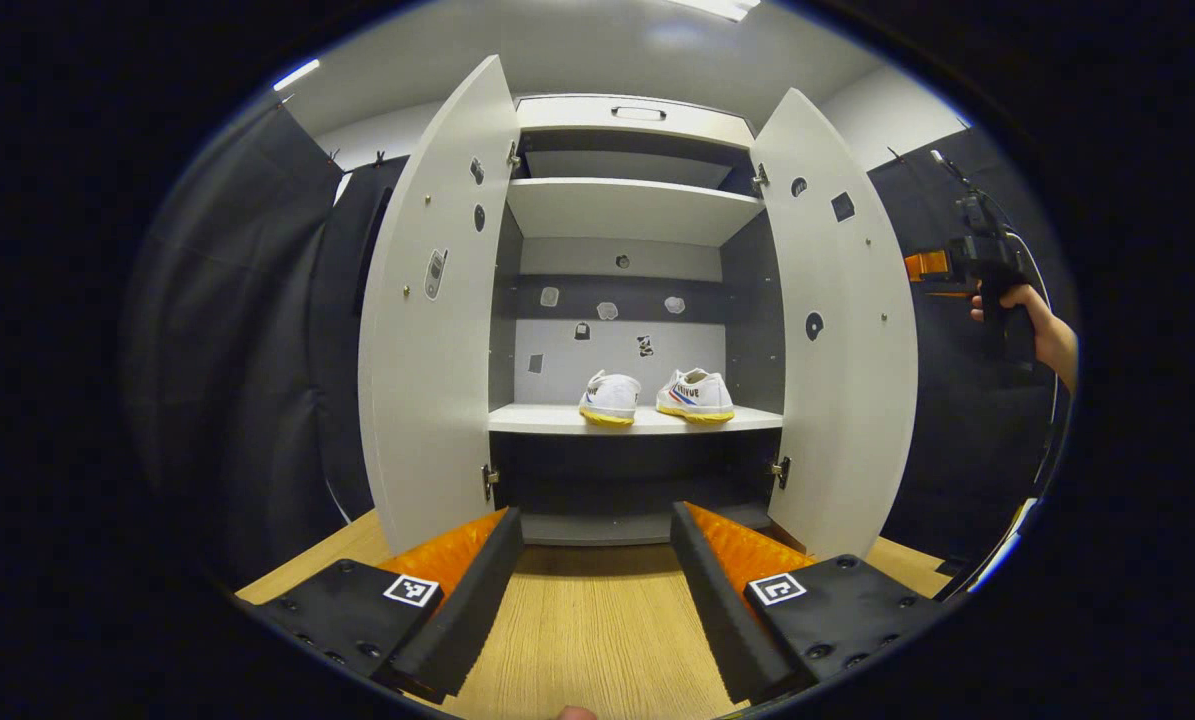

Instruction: Grab one shoe with the right hand and put it into the shoe cabinet, grab the other shoe with the left hand and put it into the shoe cabinet; then close the right door with the right hand and the left door with the left hand.

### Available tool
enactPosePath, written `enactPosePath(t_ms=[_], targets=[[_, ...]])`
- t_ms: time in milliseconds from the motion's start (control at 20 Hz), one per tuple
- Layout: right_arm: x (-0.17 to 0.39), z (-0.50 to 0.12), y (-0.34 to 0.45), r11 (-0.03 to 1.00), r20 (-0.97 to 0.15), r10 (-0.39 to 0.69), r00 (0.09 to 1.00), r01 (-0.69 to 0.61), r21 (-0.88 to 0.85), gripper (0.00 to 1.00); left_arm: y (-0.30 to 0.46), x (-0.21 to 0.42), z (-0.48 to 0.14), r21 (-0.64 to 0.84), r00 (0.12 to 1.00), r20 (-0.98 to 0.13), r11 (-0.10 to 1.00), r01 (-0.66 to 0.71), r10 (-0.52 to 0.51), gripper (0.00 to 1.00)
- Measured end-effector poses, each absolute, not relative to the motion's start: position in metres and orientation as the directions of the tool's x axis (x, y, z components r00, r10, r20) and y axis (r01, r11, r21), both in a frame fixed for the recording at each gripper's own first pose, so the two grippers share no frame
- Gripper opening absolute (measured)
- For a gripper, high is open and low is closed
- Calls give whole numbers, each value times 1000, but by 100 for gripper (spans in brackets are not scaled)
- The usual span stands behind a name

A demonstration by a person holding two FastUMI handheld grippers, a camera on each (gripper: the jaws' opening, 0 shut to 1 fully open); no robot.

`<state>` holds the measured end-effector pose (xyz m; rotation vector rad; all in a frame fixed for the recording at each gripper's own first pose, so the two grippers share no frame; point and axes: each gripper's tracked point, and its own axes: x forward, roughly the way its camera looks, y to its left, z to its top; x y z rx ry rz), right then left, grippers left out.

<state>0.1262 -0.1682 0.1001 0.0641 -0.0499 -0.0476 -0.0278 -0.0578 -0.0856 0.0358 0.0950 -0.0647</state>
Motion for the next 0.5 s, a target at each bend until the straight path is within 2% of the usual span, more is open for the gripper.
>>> enactPosePath(t_ms=[50, 350, 500], targets=[[127, 101, -156, 998, 48, -31, 998, 28, 60, 89, -55, -28, -86, 31, 993, -97, 997, 66, -62, 94], [141, 89, -88, 995, 28, 65, 997, -67, 70, 89, -28, -33, -86, 44, 995, -96, 999, 31, -26, 99], [153, 85, -59, 990, 29, 105, 994, -107, 96, 89, -9, -35, -86, 52, 995, -101, 999, -1, 7, 97]])
